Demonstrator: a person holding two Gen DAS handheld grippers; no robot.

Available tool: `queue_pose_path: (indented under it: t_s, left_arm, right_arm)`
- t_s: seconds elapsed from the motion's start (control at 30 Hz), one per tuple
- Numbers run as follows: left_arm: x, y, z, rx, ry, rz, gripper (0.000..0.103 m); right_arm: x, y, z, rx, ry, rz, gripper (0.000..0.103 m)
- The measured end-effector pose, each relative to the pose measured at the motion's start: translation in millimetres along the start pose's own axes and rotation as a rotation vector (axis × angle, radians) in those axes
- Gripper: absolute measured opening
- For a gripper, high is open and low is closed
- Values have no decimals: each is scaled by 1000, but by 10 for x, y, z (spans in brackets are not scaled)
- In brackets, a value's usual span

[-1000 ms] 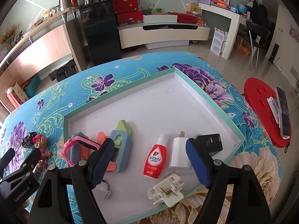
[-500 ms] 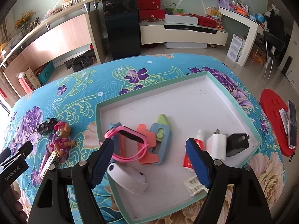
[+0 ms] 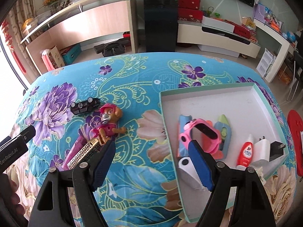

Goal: Organize rigid objects
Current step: 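Move both tools over the toys lying on the bedspread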

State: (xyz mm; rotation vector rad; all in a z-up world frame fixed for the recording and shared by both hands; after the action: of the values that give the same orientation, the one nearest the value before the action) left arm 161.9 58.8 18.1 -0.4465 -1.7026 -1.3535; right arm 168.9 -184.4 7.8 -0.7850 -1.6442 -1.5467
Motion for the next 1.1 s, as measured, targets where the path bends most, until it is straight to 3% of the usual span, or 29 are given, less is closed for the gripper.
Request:
queue_pose_path:
  t_s: [0.57,1.1]
  left_arm:
    - [-445,-214,217,29,51,129,103]
    - [-628,-262,254,58,25,182,103]
  right_arm:
    - [-481,-289,721,248,87,150,80]
    - [-605,-296,901,374,229,78,80]
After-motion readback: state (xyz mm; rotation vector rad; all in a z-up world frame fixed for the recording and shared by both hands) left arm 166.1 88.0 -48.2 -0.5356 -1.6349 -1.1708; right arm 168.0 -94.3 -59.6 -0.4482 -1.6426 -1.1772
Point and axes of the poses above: each gripper's, at about its wrist camera, not at the fingertips, and x roughly against the way its jaws point, z to its left, y to its top, the point moved 4 cm from there along -x, roughly the way its jaws point, and after that the axes turned 5 degrees about x, right-handed, at the moved point
